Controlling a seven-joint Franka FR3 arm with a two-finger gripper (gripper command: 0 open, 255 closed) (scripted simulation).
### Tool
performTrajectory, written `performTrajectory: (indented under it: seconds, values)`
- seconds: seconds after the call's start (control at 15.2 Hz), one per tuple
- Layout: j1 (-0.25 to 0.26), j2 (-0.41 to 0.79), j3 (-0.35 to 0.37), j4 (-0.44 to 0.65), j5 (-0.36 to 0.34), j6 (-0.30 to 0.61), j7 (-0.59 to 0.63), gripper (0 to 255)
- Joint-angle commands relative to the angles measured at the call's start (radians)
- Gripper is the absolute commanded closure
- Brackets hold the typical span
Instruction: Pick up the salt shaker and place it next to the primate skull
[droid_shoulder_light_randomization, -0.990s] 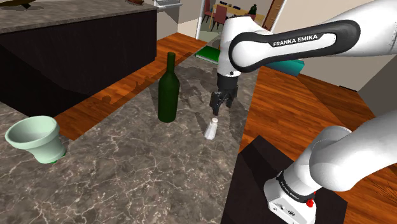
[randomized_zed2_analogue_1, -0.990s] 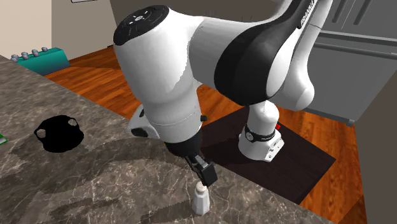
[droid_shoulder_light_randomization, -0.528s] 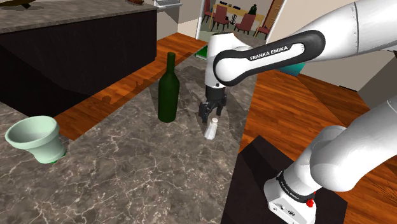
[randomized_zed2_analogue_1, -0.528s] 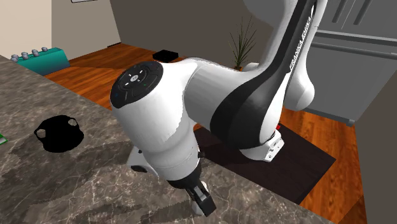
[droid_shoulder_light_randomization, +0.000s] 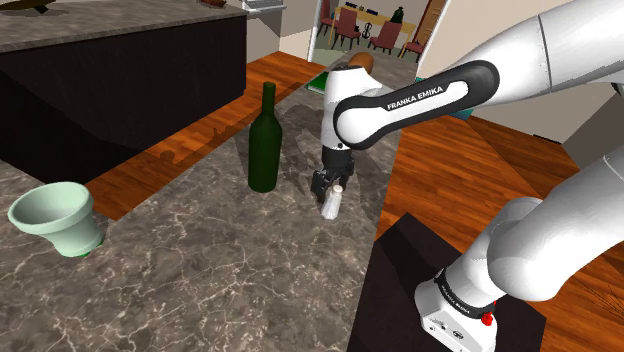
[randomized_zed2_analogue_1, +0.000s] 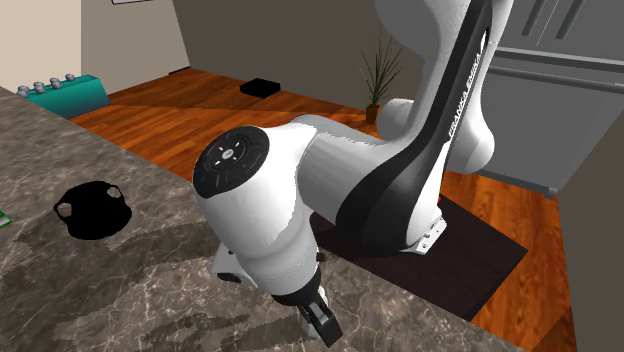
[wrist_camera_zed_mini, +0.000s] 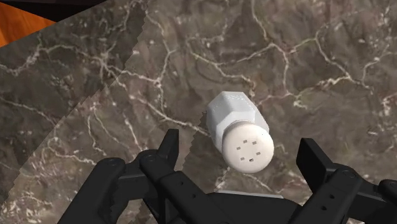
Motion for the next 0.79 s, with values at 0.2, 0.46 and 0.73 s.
performTrajectory:
  seconds: [0.2,0.46,0.73]
  values:
    - [0.0,0.0,0.0,-0.001,0.0,0.001,0.0,0]
    - [0.0,0.0,0.0,-0.001,0.0,0.001,0.0,255]
    - [0.0,-0.001,0.0,-0.002,0.0,0.001,0.0,255]
